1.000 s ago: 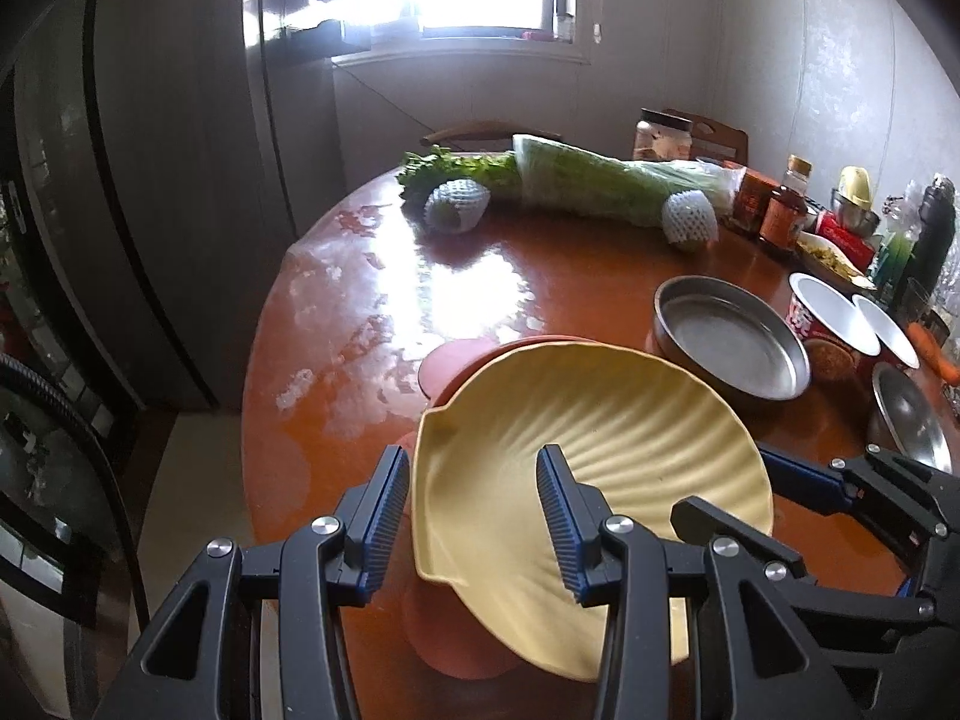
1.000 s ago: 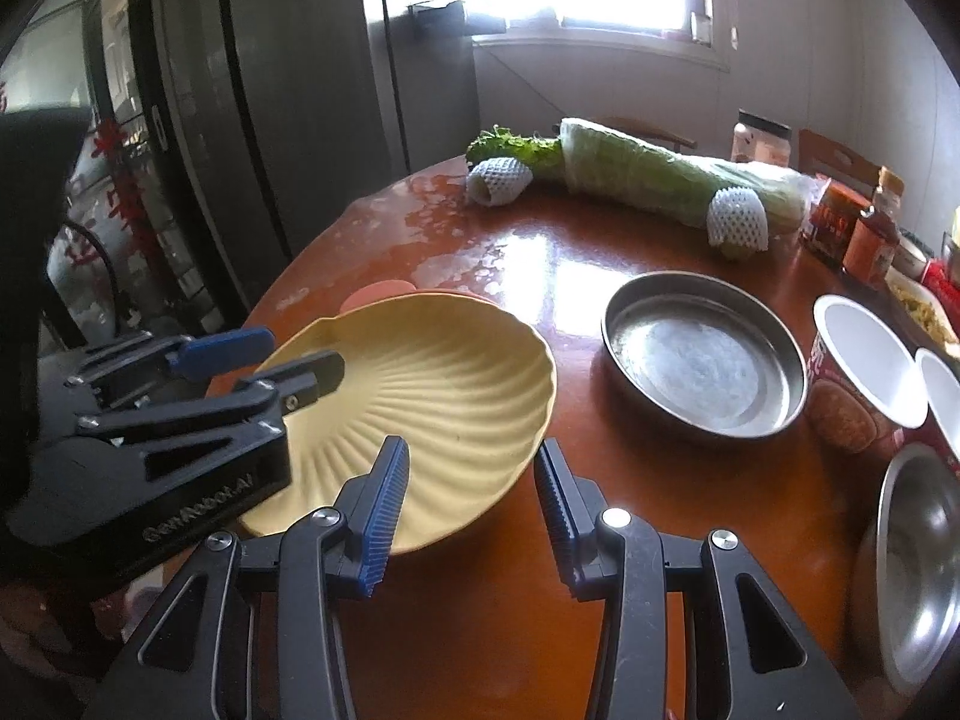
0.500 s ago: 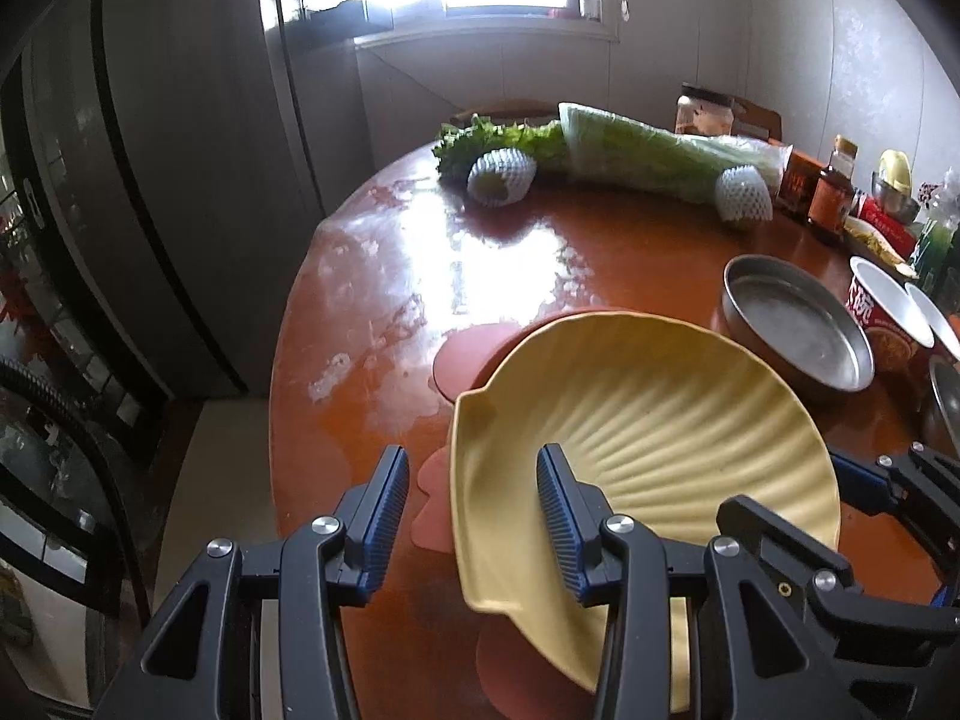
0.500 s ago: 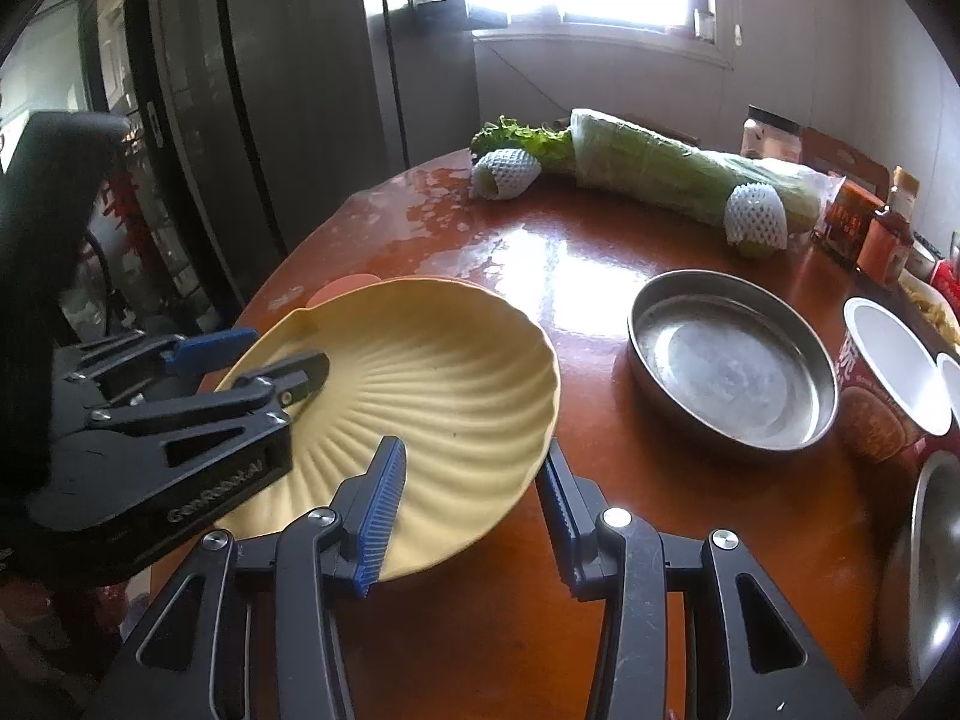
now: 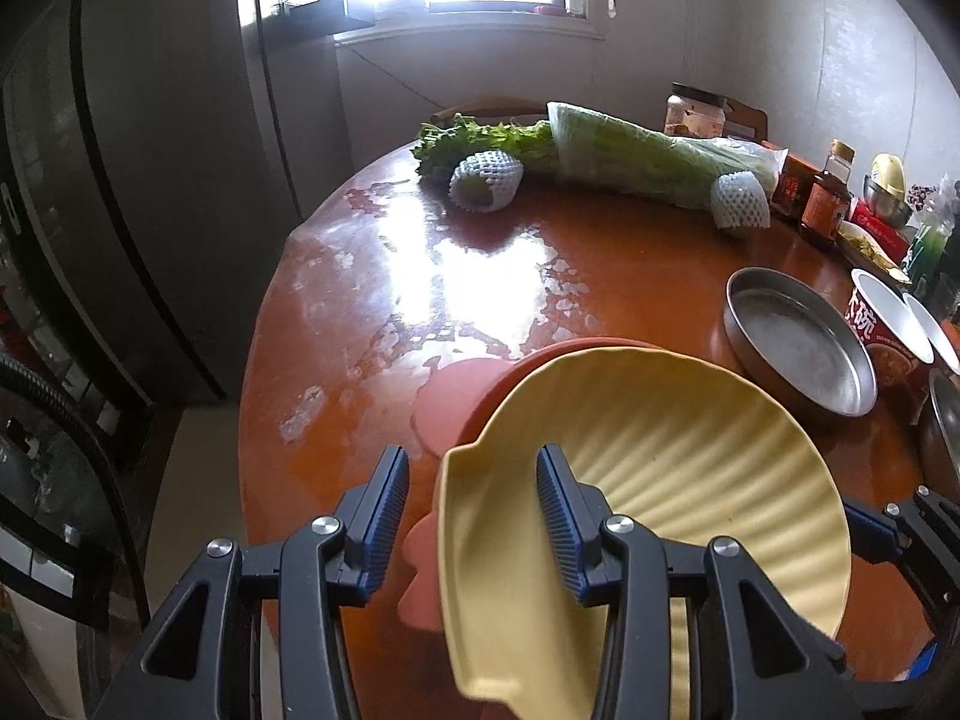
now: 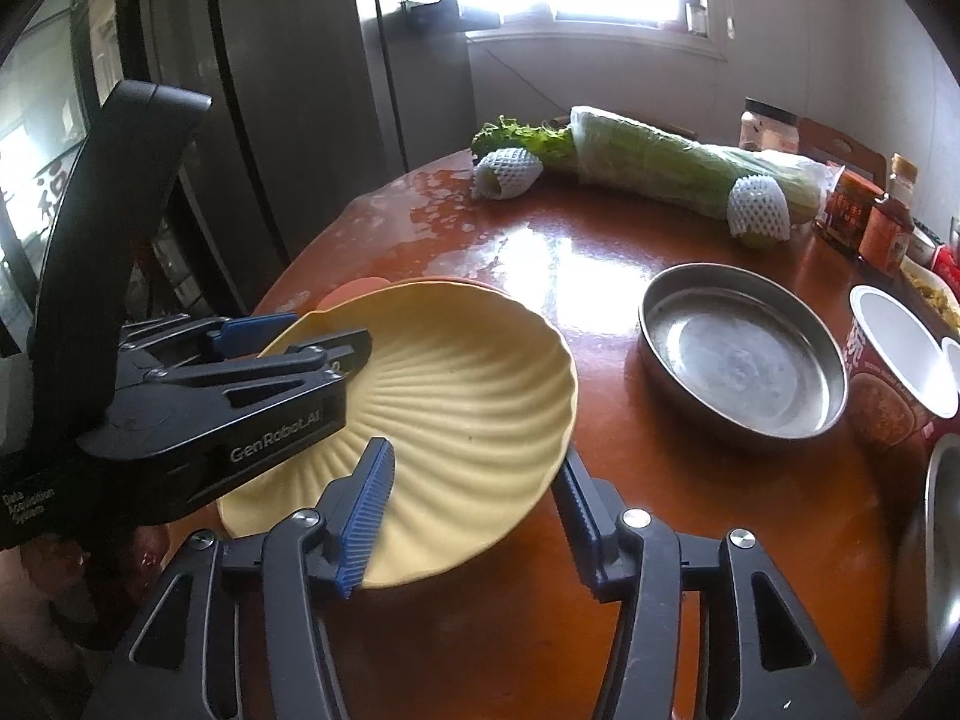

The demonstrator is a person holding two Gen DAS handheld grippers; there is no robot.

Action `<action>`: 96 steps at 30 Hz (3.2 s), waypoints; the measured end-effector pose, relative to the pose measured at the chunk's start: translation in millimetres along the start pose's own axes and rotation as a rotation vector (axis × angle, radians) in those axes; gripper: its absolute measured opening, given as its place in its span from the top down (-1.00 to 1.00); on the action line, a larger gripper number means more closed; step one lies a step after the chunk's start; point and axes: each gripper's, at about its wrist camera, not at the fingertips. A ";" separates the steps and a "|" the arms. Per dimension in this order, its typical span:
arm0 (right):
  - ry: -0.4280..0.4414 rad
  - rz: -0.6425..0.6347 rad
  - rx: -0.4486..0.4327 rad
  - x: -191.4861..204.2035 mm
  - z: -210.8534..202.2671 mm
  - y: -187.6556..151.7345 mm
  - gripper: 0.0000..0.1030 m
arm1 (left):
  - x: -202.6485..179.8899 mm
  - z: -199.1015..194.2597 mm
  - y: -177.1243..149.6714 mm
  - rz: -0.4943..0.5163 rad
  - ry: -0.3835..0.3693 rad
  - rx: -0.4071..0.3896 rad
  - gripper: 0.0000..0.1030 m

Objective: Organize plates and bowls

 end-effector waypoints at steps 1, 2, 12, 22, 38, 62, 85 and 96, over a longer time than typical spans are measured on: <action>-0.003 0.000 -0.003 0.2 0.7 0.3 -0.11 | 0.1 0.4 0.7 -0.003 -0.008 0.000 0.15; -0.005 0.001 -0.005 0.1 1.3 0.2 -0.11 | -0.2 -0.1 1.2 -0.006 -0.018 -0.004 0.15; 0.007 0.023 -0.003 -3.2 1.4 2.1 -0.11 | -0.1 -16.1 4.0 -0.015 -0.024 -0.037 0.13; 0.004 0.022 -0.038 -5.6 -14.6 5.7 -0.19 | -0.9 -33.1 5.0 -0.023 -0.016 -0.065 0.00; -0.037 0.060 -0.079 -43.1 -43.4 8.1 -0.19 | -36.2 -57.3 13.0 0.016 -0.070 -0.092 -0.02; -0.079 -0.127 0.096 -81.4 17.9 18.0 0.02 | -89.4 -47.1 19.1 0.085 -0.127 -0.031 -0.02; 0.053 -0.166 0.151 -69.6 -103.3 -89.8 0.02 | -149.4 -102.4 -53.6 0.165 -0.157 -0.044 -0.02; 0.023 -0.092 0.076 -90.0 -138.3 -92.9 0.02 | -157.5 -124.3 -65.5 0.181 -0.193 -0.052 -0.02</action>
Point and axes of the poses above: each gripper's, at about its wrist camera, not at the fingertips, and z roughly the way its jaws point, x to its left, y to its top, and after that the axes turned 2 degrees about z, right-handed
